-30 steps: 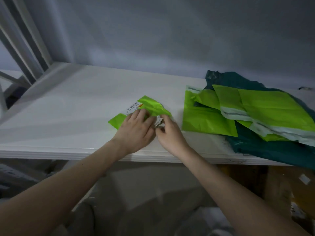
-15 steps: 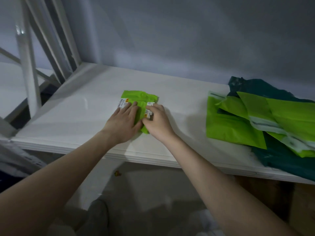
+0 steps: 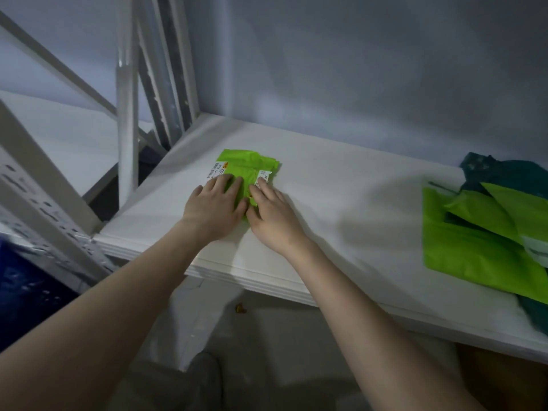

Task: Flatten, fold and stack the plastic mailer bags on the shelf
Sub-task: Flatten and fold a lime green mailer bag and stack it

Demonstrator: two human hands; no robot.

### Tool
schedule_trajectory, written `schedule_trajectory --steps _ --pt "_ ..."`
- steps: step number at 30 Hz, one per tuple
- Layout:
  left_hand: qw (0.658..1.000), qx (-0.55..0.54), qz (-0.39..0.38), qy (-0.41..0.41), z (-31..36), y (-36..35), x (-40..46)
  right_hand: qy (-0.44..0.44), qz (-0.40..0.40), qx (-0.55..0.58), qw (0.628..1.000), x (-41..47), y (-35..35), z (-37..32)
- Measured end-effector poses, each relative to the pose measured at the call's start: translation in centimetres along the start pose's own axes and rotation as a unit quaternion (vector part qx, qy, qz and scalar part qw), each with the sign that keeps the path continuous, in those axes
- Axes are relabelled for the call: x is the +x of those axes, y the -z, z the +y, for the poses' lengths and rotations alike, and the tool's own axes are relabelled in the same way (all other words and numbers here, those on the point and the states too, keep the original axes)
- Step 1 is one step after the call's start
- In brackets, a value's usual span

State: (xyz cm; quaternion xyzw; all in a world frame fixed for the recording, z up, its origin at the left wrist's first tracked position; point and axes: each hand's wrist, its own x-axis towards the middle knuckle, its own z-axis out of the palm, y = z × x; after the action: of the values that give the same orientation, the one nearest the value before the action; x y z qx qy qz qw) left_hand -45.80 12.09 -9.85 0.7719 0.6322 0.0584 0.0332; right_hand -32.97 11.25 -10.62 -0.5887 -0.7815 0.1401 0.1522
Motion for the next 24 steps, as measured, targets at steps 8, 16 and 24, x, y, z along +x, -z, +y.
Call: schedule_trajectory --steps 8,16,24 --pt "0.997 -0.061 0.012 0.048 -2.8 -0.7 0.7 0.004 0.007 -0.017 1.000 2.4 -1.4 -2.3" --pt "0.996 -0.061 0.023 0.060 -3.4 -0.5 0.8 0.014 0.000 -0.007 1.000 3.3 -1.6 -2.5" --pt "0.996 -0.042 0.075 0.016 -2.3 1.0 0.7 0.000 0.037 0.010 0.999 1.9 1.6 -0.9"
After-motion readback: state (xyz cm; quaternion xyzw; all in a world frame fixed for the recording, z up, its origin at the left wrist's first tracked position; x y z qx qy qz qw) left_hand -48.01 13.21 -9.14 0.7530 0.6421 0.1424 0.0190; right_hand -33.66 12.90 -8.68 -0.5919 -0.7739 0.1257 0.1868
